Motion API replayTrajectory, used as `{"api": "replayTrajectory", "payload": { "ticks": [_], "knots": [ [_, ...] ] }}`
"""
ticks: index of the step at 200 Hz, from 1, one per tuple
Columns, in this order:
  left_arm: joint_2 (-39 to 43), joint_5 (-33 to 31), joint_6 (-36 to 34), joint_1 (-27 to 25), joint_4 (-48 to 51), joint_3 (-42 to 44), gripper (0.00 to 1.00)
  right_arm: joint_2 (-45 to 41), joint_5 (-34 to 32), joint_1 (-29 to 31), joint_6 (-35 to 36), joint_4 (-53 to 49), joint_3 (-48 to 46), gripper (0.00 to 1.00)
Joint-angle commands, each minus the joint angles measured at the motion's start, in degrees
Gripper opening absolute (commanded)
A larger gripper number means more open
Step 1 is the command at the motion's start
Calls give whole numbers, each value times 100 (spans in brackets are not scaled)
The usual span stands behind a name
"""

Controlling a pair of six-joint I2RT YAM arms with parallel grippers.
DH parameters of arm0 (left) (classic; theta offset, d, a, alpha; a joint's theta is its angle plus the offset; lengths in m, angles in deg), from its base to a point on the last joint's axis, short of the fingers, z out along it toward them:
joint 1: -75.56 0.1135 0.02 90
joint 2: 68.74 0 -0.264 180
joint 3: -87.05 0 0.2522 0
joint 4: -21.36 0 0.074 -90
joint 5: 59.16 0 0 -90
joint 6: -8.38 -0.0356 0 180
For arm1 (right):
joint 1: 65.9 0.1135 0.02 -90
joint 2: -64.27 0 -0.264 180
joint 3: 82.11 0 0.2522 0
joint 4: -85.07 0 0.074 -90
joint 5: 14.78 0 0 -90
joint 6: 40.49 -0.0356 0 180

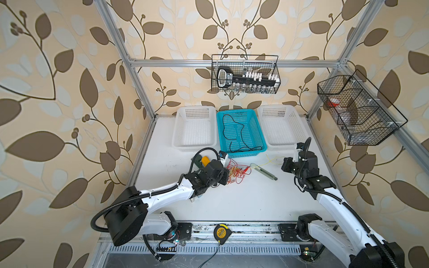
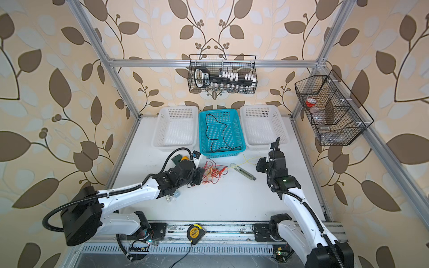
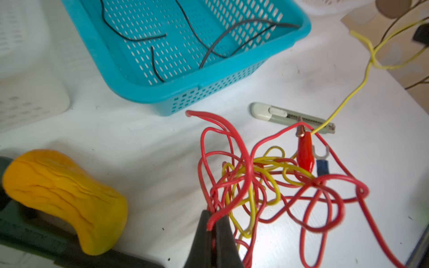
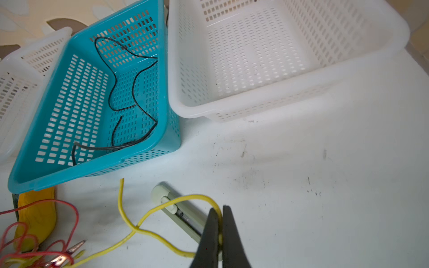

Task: Untangle the cables
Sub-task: 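Release the yellow wire and move the right gripper back toward the bundle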

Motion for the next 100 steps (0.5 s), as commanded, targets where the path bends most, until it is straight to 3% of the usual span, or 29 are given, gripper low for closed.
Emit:
{"api": "replayTrajectory", "payload": {
  "ticks": [1, 28, 100],
  "knots": [
    [459, -764, 26, -2, 468, 213, 0, -122, -178, -495, -205, 33, -179, 0],
    [856, -1010, -7, 7, 626, 308, 0, -116, 83, -965, -274, 97, -329, 0],
    [1470, -1252, -156, 83, 900, 432, 0, 213, 65, -1293, -268, 40, -343, 0]
  ]
}}
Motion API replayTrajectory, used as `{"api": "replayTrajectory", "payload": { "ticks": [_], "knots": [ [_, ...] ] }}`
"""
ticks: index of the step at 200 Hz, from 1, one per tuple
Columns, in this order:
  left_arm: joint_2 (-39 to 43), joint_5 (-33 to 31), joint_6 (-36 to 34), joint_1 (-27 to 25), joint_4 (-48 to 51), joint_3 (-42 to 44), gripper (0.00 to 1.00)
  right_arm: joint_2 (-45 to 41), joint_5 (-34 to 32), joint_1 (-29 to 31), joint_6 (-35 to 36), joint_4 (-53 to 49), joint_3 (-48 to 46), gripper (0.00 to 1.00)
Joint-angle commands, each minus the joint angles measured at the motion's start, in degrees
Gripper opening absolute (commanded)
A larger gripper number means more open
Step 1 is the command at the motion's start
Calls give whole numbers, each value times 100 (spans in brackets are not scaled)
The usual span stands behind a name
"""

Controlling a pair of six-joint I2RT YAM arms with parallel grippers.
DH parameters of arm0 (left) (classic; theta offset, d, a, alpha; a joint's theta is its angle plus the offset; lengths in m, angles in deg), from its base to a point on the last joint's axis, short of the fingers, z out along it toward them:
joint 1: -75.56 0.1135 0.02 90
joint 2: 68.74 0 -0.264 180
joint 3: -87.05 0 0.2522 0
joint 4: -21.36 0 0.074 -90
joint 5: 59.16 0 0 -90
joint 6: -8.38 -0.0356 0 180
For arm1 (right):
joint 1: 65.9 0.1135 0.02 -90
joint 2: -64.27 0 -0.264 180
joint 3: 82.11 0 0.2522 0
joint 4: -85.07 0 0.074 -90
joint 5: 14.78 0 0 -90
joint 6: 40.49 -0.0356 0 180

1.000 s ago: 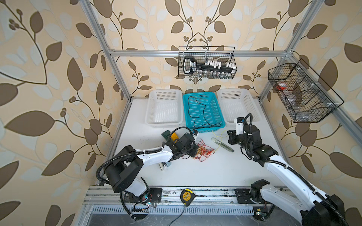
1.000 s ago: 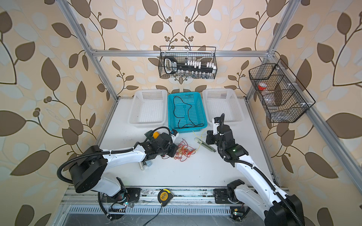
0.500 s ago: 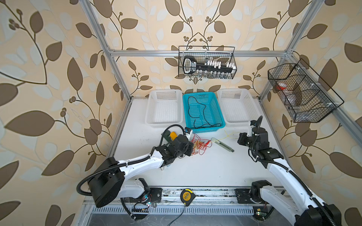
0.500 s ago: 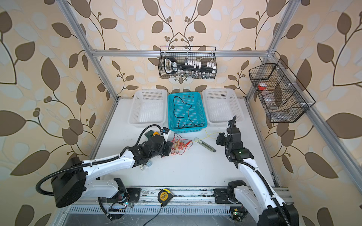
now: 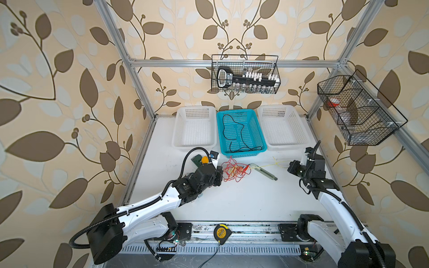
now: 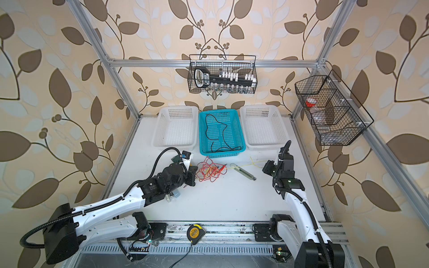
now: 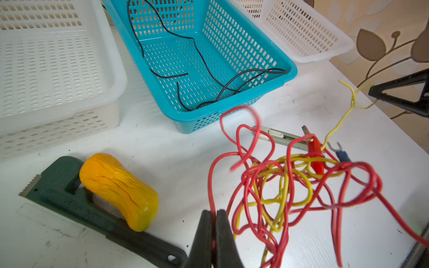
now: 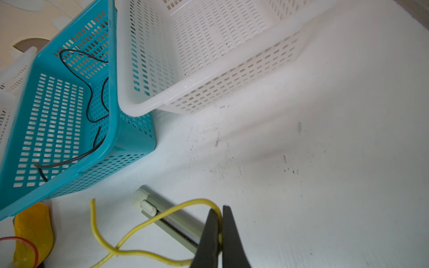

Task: Untangle the cables
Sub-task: 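Release the yellow wire and move the right gripper back toward the bundle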

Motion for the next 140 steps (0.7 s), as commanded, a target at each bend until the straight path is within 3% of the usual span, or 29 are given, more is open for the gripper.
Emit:
{"api": "replayTrajectory", "payload": {
  "ticks": [1, 46, 67, 105, 140],
  "knots": [
    [258, -696, -144, 141, 534, 90, 0, 93, -658, -260, -90, 45, -66, 0],
    [287, -379, -204, 143, 381, 138, 0, 74, -324, -260, -83, 126, -87, 0],
    [215, -16, -243, 142, 85, 153, 0, -22, -227, 12, 21, 161, -48, 1],
    [-89, 502, -339, 143, -267, 11, 0, -37, -181, 770, 198, 196, -12, 18],
    [-312, 762, -366, 141, -433, -74, 0, 67, -53, 1073, 232, 240, -22, 27]
  ]
}}
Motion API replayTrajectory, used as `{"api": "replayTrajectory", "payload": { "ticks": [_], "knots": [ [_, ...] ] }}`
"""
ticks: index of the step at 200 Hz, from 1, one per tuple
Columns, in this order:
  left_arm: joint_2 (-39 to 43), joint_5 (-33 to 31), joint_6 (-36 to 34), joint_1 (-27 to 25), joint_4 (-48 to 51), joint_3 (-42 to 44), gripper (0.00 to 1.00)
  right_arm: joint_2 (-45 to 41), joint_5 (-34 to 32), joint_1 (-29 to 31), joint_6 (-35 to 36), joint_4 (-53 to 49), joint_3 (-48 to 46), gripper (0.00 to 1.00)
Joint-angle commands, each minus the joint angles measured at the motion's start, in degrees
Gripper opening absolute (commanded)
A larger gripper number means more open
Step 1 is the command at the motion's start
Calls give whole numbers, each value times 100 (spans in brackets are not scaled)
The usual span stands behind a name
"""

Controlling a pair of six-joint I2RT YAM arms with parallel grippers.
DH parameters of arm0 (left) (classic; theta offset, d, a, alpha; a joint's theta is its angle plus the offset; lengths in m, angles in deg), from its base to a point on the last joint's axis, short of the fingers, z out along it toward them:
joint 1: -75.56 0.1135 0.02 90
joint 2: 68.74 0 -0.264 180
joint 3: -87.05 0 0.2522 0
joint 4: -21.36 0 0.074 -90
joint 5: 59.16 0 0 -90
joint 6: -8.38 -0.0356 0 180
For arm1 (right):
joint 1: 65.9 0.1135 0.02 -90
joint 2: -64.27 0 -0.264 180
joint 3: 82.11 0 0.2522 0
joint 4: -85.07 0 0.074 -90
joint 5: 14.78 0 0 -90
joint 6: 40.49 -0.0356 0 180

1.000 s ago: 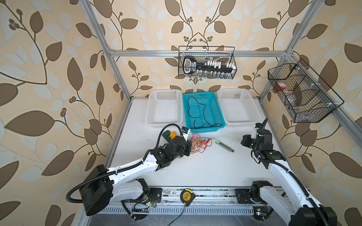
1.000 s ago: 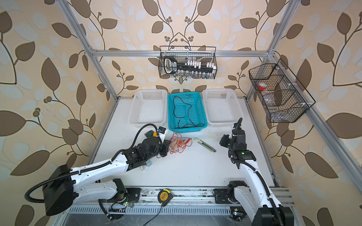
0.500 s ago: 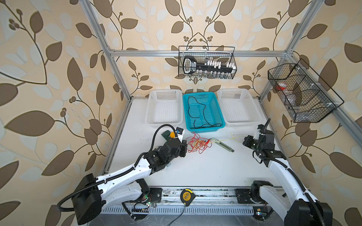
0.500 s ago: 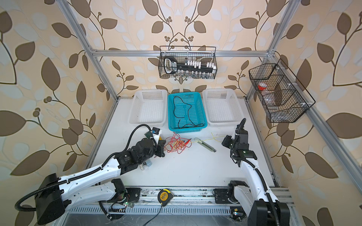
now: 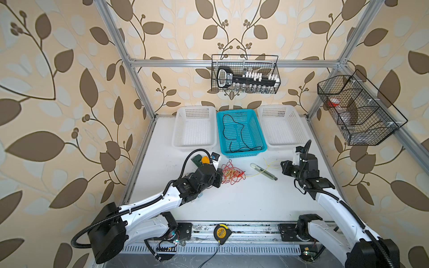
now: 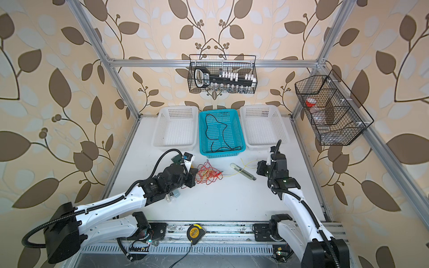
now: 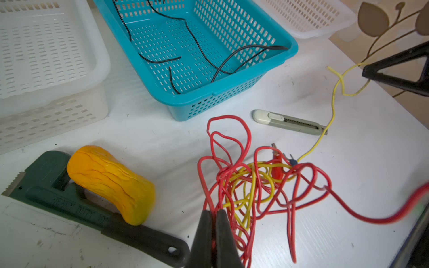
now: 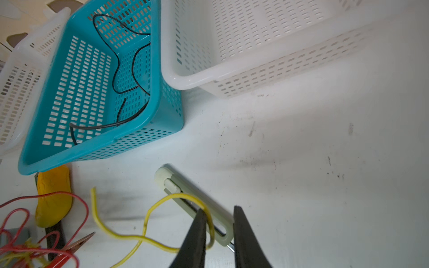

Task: Untangle the cables
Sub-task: 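Release the yellow wire and move the right gripper back toward the bundle, then reach the right gripper into the red bundle beside the left gripper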

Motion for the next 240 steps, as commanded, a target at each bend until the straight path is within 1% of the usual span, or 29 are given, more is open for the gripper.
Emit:
{"api": "replayTrajectory", "payload": {
  "ticks": [1, 43, 56, 69, 97, 137, 152, 169, 184, 201, 240],
  "knots": [
    [-65, 282, -110, 63, -404, -167, 0, 24, -85, 125, 68, 100, -19, 28],
    [-197, 417, -86, 51, -550, -212, 0, -219, 255, 350, 177, 118, 113, 41],
    [-224, 448, -80, 55, -570, -225, 0, -298, 375, 483, 284, 72, 237, 43],
    [-242, 510, -87, 55, -602, -237, 0, -368, 468, 698, 407, 67, 368, 43],
    [-242, 620, -109, 55, -654, -260, 0, -293, 675, 1434, 572, 208, 645, 45],
    [-242, 684, -133, 55, -669, -296, 0, 345, 379, 2687, 835, 227, 1171, 45],
    [-258, 715, -156, 55, -649, -326, 0, 649, 121, 3162, 969, 231, 1377, 45],
    [-269, 717, -166, 49, -638, -365, 0, 1022, 8, 3545, 1037, 318, 1539, 45],
    [-269, 715, -166, 49, -671, -400, 0, 1326, 8, 3738, 990, 480, 1581, 45],
    [-252, 745, -157, 48, -726, -426, 0, 1631, -20, 3799, 860, 633, 1584, 45],
    [-215, 880, -186, 50, -787, -525, 0, 2162, -508, 3923, 832, 632, 1635, 46]
  ]
}}
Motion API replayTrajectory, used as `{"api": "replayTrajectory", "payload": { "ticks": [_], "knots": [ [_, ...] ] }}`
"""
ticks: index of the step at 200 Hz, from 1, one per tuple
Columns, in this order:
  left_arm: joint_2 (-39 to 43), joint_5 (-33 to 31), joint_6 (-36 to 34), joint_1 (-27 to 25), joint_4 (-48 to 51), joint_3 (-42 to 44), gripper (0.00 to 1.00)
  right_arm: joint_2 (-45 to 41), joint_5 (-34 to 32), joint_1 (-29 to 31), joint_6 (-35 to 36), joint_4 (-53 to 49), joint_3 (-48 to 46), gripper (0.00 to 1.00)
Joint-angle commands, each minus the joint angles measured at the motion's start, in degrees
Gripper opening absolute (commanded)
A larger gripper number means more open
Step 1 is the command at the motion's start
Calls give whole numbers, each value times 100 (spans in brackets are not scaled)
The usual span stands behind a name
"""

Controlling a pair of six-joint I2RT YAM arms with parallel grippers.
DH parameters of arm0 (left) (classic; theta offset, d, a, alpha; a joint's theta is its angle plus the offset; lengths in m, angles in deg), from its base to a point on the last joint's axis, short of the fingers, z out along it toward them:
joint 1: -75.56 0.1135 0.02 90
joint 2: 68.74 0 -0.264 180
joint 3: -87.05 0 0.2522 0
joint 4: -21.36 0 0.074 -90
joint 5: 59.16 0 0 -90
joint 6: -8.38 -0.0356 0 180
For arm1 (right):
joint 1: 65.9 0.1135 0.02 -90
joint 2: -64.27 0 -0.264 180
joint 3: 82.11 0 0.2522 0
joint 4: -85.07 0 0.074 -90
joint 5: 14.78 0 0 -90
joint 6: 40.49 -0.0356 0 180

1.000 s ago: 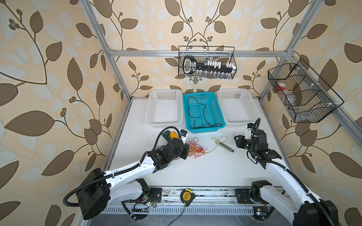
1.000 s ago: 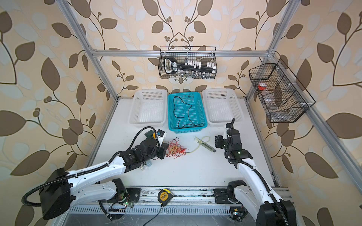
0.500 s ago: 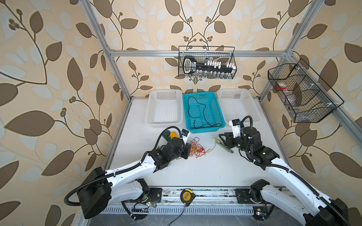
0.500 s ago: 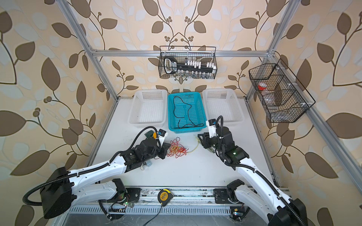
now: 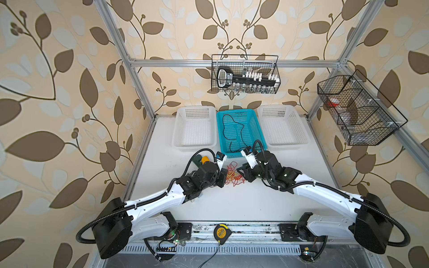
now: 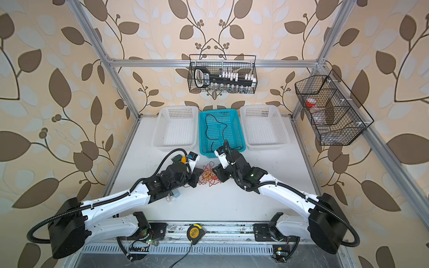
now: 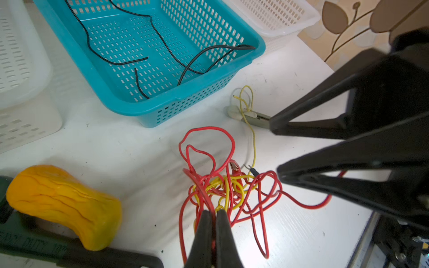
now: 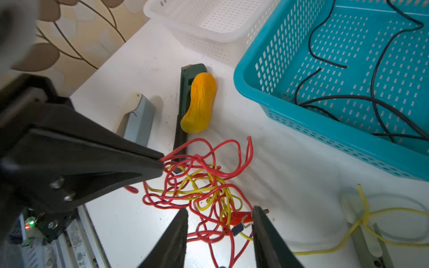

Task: Untangle the cables
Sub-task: 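Reach the right gripper into the red bundle beside the left gripper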

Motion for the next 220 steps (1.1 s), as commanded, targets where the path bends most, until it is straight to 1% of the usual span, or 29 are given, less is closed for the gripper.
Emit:
{"api": "replayTrajectory", "payload": {
  "ticks": [1, 64, 115, 137, 164, 187, 201, 210, 220],
  "knots": [
    [69, 188, -122, 50, -444, -323, 0, 233, -396, 76, 8, 63, 159, 46],
    [59, 317, -96, 51, -622, -406, 0, 690, -404, 96, -108, 137, 157, 46],
    [-15, 405, -42, 50, -704, -446, 0, 879, -30, 93, -258, 488, 213, 45],
    [-28, 393, -24, 49, -739, -421, 0, 918, 231, 99, -318, 618, 224, 45],
    [-33, 398, -25, 48, -765, -434, 0, 1058, 298, 94, -390, 600, 297, 43],
    [-29, 421, -35, 48, -765, -454, 0, 1199, 301, 94, -465, 617, 359, 39],
    [-11, 402, -41, 45, -765, -457, 0, 1304, 294, 94, -475, 600, 399, 29],
    [4, 371, -53, 44, -748, -454, 0, 1348, 285, 94, -491, 579, 401, 25],
    [22, 317, -68, 51, -731, -446, 0, 1372, 256, 93, -493, 579, 383, 18]
  ]
}}
